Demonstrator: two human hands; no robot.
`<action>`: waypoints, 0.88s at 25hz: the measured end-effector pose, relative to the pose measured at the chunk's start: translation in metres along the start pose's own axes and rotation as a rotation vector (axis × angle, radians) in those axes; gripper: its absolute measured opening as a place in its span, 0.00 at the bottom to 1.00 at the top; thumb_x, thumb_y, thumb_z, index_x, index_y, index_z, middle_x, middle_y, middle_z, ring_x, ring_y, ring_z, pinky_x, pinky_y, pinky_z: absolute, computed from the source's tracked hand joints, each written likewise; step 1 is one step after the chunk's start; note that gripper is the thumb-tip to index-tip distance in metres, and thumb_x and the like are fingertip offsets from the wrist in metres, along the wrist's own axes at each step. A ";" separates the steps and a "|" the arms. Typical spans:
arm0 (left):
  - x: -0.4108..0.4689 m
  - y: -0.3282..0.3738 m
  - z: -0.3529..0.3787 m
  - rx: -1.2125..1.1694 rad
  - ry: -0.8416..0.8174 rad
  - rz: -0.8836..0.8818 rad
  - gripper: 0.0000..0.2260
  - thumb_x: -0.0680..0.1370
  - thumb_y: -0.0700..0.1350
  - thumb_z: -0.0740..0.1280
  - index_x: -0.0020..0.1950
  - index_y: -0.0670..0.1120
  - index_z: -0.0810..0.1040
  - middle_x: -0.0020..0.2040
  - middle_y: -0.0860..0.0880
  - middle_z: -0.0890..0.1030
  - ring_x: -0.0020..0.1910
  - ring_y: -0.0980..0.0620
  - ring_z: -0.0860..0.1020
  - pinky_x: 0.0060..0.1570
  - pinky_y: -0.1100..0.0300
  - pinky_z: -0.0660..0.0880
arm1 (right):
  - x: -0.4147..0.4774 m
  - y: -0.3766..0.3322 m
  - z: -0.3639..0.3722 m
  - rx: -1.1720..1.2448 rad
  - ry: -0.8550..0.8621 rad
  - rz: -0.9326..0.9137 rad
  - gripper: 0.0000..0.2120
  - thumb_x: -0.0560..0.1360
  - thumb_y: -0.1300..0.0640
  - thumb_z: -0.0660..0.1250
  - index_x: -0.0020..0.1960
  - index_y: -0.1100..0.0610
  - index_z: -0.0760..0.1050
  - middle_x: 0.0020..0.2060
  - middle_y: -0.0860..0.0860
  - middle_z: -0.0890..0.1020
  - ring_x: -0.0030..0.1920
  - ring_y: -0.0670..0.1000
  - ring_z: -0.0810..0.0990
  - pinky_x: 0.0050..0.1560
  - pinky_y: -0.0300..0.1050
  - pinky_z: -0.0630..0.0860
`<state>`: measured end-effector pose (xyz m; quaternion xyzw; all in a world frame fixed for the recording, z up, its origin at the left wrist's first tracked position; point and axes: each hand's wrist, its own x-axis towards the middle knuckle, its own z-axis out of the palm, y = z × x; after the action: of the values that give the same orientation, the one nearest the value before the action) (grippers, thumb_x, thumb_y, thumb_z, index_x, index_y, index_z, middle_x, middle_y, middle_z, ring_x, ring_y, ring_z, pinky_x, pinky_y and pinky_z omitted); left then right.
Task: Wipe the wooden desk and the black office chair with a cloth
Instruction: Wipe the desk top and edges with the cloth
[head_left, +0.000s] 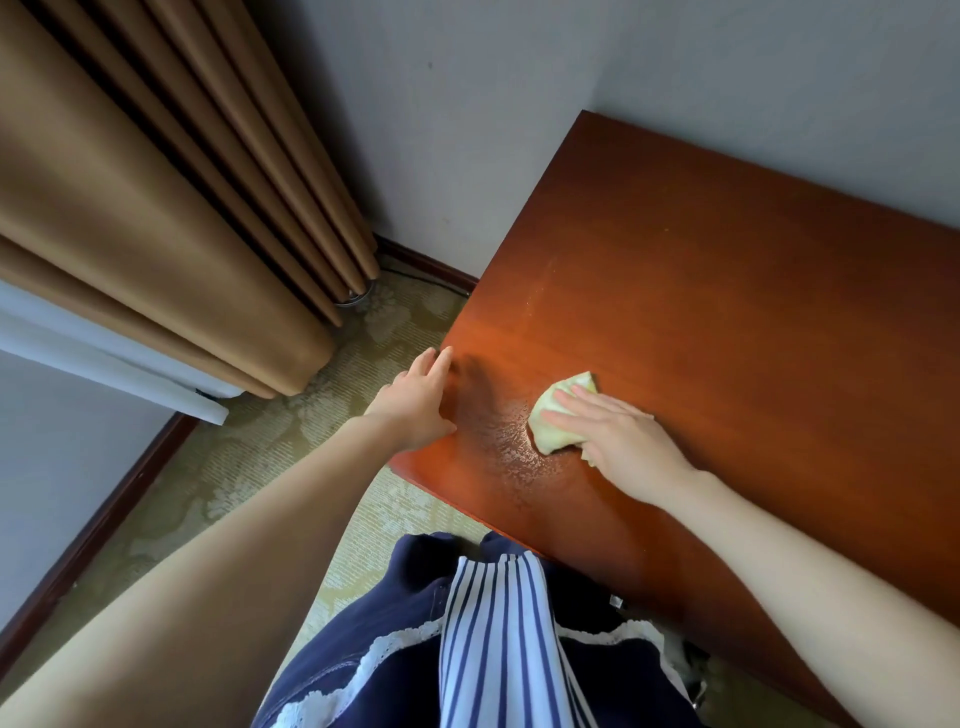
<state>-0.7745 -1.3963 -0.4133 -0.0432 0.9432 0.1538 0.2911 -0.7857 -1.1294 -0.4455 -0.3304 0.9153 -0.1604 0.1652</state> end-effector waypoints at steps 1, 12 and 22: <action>0.004 0.003 -0.001 0.005 0.003 0.009 0.45 0.73 0.47 0.71 0.78 0.50 0.42 0.78 0.48 0.46 0.73 0.41 0.60 0.68 0.47 0.64 | 0.002 0.009 -0.007 0.010 0.015 0.039 0.30 0.75 0.68 0.61 0.71 0.44 0.65 0.74 0.44 0.60 0.75 0.45 0.54 0.75 0.45 0.51; 0.035 0.022 -0.013 0.147 0.023 0.099 0.46 0.73 0.46 0.72 0.78 0.49 0.41 0.79 0.48 0.43 0.77 0.45 0.48 0.70 0.48 0.57 | 0.041 0.080 -0.050 0.155 0.179 0.517 0.22 0.81 0.64 0.54 0.73 0.50 0.64 0.75 0.51 0.59 0.76 0.52 0.52 0.72 0.46 0.55; 0.070 0.003 -0.048 0.312 -0.132 0.353 0.58 0.64 0.47 0.79 0.77 0.48 0.37 0.78 0.49 0.37 0.77 0.48 0.41 0.73 0.46 0.49 | 0.070 -0.046 0.004 0.318 0.340 0.554 0.21 0.79 0.64 0.60 0.70 0.51 0.69 0.73 0.53 0.63 0.75 0.52 0.57 0.71 0.40 0.52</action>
<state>-0.8585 -1.4075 -0.4143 0.1777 0.9275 0.0573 0.3237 -0.8098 -1.2093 -0.4441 -0.0084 0.9481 -0.3027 0.0973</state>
